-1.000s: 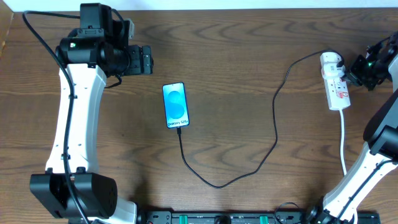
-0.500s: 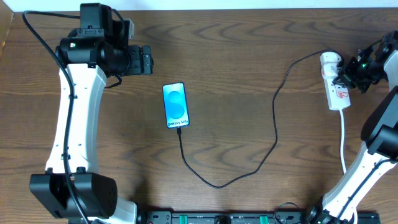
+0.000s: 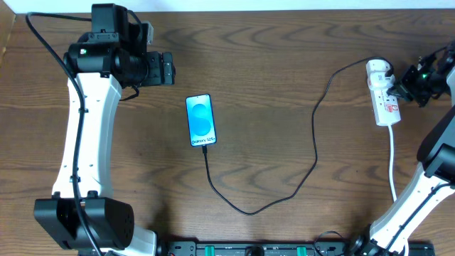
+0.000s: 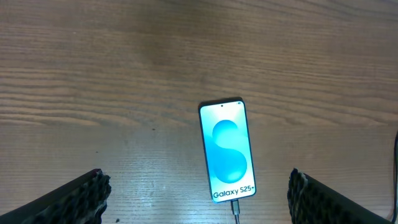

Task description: Plug charger to phone and switch on socket

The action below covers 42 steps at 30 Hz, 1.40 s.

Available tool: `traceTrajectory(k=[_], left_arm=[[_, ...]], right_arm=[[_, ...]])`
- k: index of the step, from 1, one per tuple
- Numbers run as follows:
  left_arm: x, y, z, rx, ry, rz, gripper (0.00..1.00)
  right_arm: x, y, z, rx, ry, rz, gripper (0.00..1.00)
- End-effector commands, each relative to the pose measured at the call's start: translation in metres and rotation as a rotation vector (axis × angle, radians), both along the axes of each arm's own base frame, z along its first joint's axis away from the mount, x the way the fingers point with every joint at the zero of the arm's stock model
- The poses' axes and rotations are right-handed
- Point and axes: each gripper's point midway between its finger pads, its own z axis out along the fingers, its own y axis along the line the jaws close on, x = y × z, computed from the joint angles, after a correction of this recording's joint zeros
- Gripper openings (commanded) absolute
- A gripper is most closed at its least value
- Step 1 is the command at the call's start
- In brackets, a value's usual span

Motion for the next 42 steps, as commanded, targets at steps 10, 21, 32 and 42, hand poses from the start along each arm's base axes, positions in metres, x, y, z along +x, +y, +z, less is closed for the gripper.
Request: traceTrajectory(k=[10,21,32,42], left_arm=[[0.001,0.002,0.006,0.004,-0.015,0.010,0.93],[0.001,0.002,0.006,0.004,-0.015,0.010,0.93],[0.001,0.002,0.006,0.004,-0.015,0.010,0.93],[0.001,0.002,0.006,0.005,-0.015,0.010,0.93]], right_arm=[[0.020,-0.005,0.030,-0.069,-0.152,0.091,0.01],[0.026,0.020,0.020,-0.058,-0.139,0.146,0.01],[0.023,0.052,0.003,-0.014,-0.074,0.163,0.01],[0.017,0.068,0.000,0.052,-0.028,0.122,0.01]])
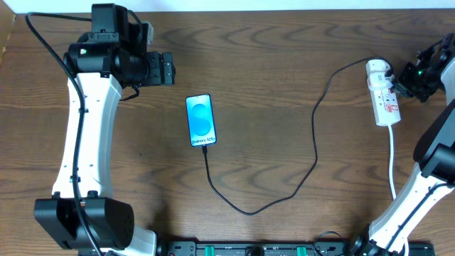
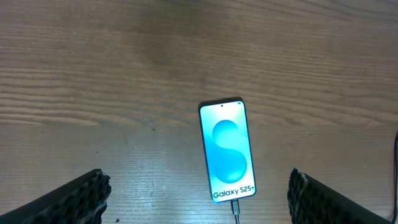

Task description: Plug charger to phone and switch on socket

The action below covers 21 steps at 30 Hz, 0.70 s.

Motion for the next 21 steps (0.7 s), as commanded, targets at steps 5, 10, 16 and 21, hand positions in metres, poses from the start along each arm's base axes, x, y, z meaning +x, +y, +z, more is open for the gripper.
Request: traceTrajectory(k=[5,10,16,21], left_arm=[[0.001,0.002,0.006,0.004,-0.015,0.010,0.93],[0.001,0.002,0.006,0.004,-0.015,0.010,0.93],[0.001,0.002,0.006,0.005,-0.015,0.010,0.93],[0.001,0.002,0.006,0.004,-0.015,0.010,0.93]], right_arm=[[0.004,0.078,-0.001,0.210,0.002,0.092,0.01],[-0.003,0.081,-0.004,0.229,0.042,0.062,0.01],[-0.007,0.073,-0.010,0.199,0.096,-0.031,0.01],[-0.005,0.059,-0.012,0.153,0.093,-0.068,0.01]])
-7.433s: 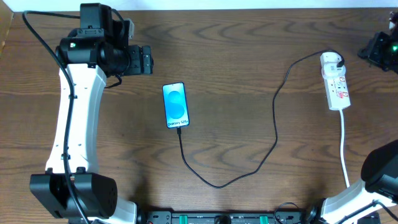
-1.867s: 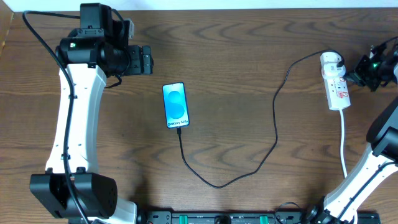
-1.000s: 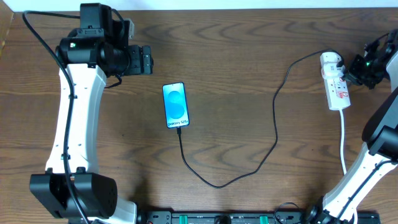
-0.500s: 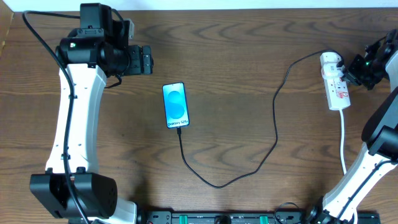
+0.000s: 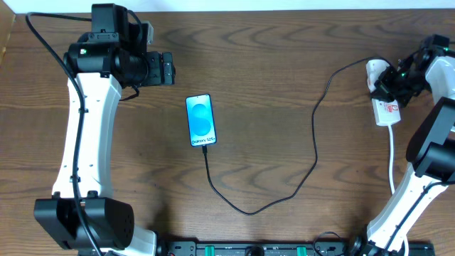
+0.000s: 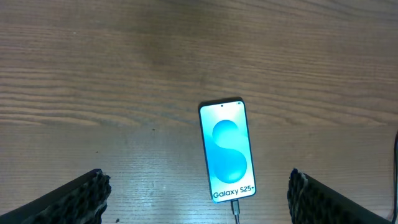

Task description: Plug charger to phone and switch on socket

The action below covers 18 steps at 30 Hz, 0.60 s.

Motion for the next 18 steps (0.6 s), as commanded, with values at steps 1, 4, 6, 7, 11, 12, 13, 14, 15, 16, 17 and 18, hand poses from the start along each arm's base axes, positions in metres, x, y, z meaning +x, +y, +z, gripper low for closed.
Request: traceTrajectory(k=[1,4,6,7,11,12,13,14,15,16,17,18], left_arm=[[0.000,0.002,0.006,0.004,-0.014,0.010,0.93],[0.001,0.002,0.006,0.004,-0.015,0.010,0.93],[0.000,0.002,0.006,0.004,-0.014,0.010,0.93],[0.001,0.002,0.006,0.004,-0.015,0.010,0.93],[0.001,0.002,0.006,0.004,-0.015,0.010,0.93],[0.001,0.002,0.006,0.004,-0.015,0.010,0.93],[0.001,0.002,0.006,0.004,-0.015,0.010,0.93],[0.001,0.002,0.006,0.004,-0.015,0.010,0.93],[0.001,0.002,0.006,0.004,-0.015,0.010,0.93],[0.001,0.002,0.006,0.004,-0.015,0.010,0.93],[0.001,0.002,0.006,0.004,-0.015,0.010,0.93],[0.001,0.002,0.006,0.004,-0.015,0.010,0.93]], right_arm=[[0.015,-0.002,-0.006,-0.009,-0.037,-0.028,0.01],[0.016,-0.013,0.000,-0.016,-0.059,-0.047,0.01],[0.016,-0.020,0.010,-0.020,-0.089,-0.042,0.01],[0.017,-0.022,0.017,-0.020,-0.111,-0.031,0.01],[0.014,-0.035,0.050,-0.064,-0.192,0.018,0.01],[0.013,-0.039,0.058,-0.084,-0.209,0.033,0.01],[0.012,-0.041,0.063,-0.098,-0.216,0.036,0.01],[0.012,-0.043,0.069,-0.114,-0.233,0.051,0.01],[0.012,-0.044,0.073,-0.129,-0.246,0.068,0.01],[0.012,-0.045,0.074,-0.139,-0.249,0.076,0.01],[0.012,-0.045,0.075,-0.143,-0.254,0.086,0.01],[0.012,-0.045,0.074,-0.147,-0.258,0.099,0.01]])
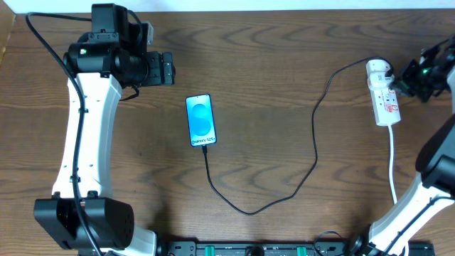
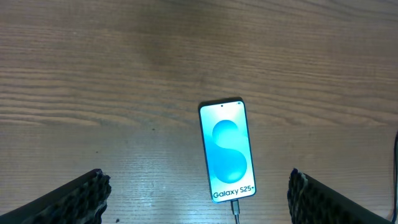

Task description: Plug charger to phone and switch on socket

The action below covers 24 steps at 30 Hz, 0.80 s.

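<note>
The phone (image 1: 200, 120) lies face up on the wooden table, its screen lit blue. A black cable (image 1: 315, 146) is plugged into its lower end (image 2: 234, 206) and loops right to a white plug (image 1: 379, 69) in the white socket strip (image 1: 387, 105). My right gripper (image 1: 410, 78) hovers just right of the strip's far end; its jaws are too small to read. My left gripper (image 1: 168, 69) hangs up-left of the phone, and in the wrist view it (image 2: 199, 190) stands wide open with the phone (image 2: 228, 151) between the fingers' lines, untouched.
The strip's own white lead (image 1: 392, 163) runs down toward the table's near edge. A black rail (image 1: 256, 249) lines the near edge. The table's far edge lies just beyond both arms.
My right gripper was over the far end of the socket strip; now it sits back to the right, off the strip. The left arm, phone and cable have not moved.
The phone lay plugged in and lit throughout, with my left gripper open above it. My right gripper hung right of the strip at the first two moments, then reached over the strip's far end, and now is back beside it.
</note>
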Available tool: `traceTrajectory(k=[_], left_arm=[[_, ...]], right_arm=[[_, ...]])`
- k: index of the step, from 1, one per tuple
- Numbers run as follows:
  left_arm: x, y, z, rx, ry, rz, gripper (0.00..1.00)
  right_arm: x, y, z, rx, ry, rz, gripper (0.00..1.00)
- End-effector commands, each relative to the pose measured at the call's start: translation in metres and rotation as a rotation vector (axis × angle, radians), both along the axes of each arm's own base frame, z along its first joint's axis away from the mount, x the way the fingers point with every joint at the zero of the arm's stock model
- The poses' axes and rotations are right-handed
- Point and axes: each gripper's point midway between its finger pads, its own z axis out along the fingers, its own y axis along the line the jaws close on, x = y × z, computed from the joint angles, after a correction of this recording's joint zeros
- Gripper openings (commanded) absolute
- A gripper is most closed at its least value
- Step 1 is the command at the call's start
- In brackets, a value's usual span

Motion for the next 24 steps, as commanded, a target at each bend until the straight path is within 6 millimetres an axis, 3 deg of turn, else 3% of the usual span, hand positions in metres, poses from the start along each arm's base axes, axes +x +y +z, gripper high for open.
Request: traceTrajectory(k=[1,18,24], left_arm=[[0.001,0.002,0.006,0.004,-0.015,0.010,0.93],[0.001,0.002,0.006,0.004,-0.015,0.010,0.93],[0.000,0.002,0.006,0.004,-0.014,0.010,0.93]], right_arm=[[0.005,-0.002,0.020,-0.071,-0.068,0.091,0.01],[-0.001,-0.017,-0.028,-0.145,0.032,0.133,0.01],[0.004,-0.019,-0.034,-0.157,0.015,0.149,0.01]])
